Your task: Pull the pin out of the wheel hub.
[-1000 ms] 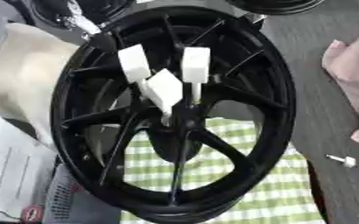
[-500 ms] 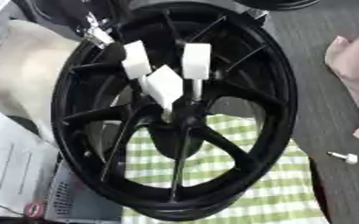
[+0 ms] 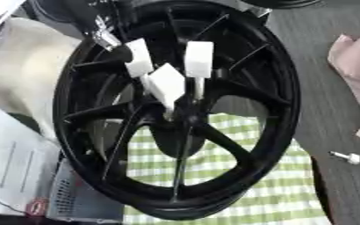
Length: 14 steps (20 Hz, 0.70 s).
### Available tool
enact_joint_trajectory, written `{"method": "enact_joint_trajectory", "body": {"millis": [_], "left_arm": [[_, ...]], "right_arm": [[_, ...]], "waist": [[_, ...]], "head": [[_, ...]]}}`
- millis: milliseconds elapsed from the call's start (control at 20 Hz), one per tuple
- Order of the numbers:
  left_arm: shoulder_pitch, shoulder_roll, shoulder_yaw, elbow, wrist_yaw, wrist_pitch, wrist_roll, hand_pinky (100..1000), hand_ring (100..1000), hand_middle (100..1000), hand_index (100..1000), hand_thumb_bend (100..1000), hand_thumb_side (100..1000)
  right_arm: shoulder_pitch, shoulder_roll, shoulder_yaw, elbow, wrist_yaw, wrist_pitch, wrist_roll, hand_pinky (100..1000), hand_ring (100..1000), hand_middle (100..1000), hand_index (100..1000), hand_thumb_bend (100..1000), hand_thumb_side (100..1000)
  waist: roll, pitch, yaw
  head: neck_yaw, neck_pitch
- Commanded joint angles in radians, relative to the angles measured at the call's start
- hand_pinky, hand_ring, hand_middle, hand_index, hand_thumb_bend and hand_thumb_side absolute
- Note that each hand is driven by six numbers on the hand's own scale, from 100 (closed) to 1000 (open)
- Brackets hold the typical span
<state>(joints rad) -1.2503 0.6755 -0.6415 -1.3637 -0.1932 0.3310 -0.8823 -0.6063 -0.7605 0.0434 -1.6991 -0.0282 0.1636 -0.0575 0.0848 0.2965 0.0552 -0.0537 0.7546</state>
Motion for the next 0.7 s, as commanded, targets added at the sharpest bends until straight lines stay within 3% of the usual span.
{"method": "enact_joint_trajectory", "body": {"millis": [50,400,700], "left_arm": [[-0.027,0.009,0.003,0.0,-0.007,0.038,-0.025,841,824,727,822,761,469],[-0.03,0.014,0.005,-0.029,-0.025,0.058,-0.025,845,832,740,832,761,481],[-0.03,0.026,-0.003,-0.079,-0.049,0.077,-0.025,845,833,741,833,756,486]], "right_arm": [[-0.013,-0.015,-0.011,-0.004,0.003,-0.001,-0.004,847,720,663,763,333,392],[-0.004,-0.01,-0.027,-0.003,-0.011,0.006,-0.05,846,711,655,757,321,393],[0.016,-0.016,-0.03,-0.006,-0.024,0.019,-0.084,846,710,653,755,322,396]], "waist": [[-0.003,-0.016,-0.001],[-0.003,-0.017,0.002],[-0.002,-0.017,0.005]], "head": [[0.003,0.001],[-0.031,-0.049],[-0.034,-0.072]]}}
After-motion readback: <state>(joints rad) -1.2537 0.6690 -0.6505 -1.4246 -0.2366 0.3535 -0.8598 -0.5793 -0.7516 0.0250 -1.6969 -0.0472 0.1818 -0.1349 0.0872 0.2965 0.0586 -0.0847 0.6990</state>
